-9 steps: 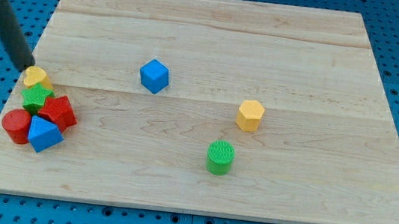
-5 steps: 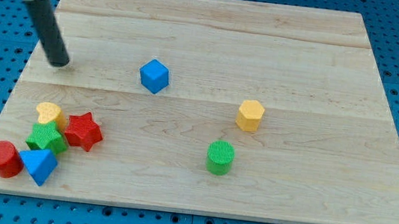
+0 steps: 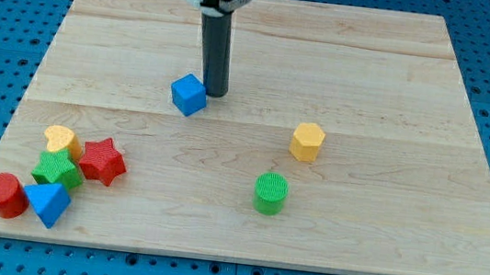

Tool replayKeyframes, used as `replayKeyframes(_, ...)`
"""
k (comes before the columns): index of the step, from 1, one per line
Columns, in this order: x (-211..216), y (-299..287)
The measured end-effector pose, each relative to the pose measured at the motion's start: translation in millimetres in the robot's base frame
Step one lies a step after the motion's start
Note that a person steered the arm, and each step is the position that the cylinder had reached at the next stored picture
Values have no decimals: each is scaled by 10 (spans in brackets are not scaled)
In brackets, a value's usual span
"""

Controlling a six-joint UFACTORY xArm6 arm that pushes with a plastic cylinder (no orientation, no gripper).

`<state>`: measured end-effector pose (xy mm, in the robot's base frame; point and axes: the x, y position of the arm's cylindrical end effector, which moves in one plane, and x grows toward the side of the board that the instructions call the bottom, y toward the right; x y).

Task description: Slide the blue cube towards the group of blocks

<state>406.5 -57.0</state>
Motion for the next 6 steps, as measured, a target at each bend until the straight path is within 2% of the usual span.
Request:
replayKeyframes(1, 14, -505)
replayKeyframes(2, 463, -516)
replayKeyframes(3, 668, -712)
replayKeyframes(4, 607, -1107)
replayKeyframes(5, 152, -886)
replayKeyframes(6, 123, -1386)
